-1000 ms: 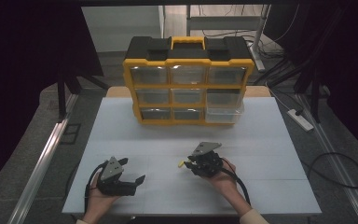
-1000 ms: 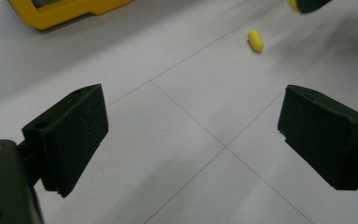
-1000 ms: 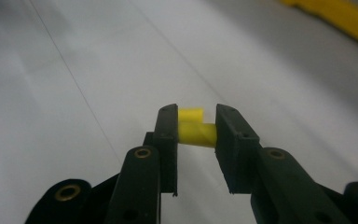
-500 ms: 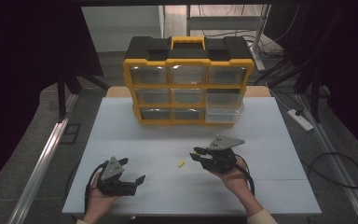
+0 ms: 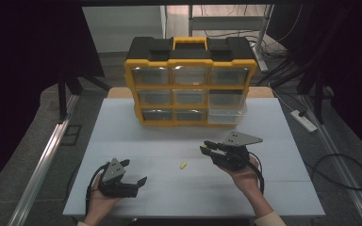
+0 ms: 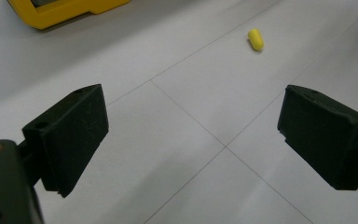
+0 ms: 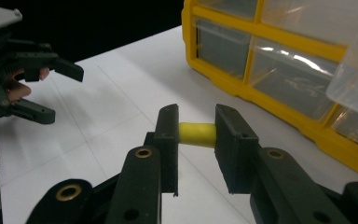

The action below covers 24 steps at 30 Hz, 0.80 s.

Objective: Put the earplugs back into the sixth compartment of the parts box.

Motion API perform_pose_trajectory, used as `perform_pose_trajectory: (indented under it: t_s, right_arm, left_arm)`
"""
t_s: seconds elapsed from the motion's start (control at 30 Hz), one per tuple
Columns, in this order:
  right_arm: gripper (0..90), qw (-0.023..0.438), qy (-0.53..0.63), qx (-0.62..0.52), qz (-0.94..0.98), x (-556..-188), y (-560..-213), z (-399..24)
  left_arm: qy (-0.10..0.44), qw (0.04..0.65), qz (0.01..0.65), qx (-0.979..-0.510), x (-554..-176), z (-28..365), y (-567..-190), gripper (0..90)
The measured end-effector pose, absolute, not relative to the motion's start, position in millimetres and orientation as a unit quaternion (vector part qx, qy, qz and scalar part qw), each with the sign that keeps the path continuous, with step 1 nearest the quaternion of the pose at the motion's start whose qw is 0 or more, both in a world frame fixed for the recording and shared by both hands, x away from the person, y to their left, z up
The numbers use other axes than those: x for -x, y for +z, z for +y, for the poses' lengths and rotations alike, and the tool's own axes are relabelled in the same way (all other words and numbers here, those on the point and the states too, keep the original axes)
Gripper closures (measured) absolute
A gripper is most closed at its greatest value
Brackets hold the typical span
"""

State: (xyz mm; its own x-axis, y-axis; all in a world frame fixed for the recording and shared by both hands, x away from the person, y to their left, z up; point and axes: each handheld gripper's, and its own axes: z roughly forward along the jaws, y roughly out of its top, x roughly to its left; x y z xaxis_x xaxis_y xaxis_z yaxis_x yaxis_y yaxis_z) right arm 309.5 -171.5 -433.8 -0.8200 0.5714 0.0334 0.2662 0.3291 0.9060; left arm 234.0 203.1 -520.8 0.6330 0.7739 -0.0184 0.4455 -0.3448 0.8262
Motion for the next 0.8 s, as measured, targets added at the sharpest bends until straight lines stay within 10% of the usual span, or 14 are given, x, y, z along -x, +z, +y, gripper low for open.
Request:
perform_pose_trajectory:
  t_s: [0.8]
  right_arm:
    - [70.8, 0.182, 0.554, -0.265, 0.768, -303.2, -393.7, -193.7]
  left_arm:
    - [0.192, 0.434, 0.384, -0.792, -233.0, 203.9, -519.4, 8.4]
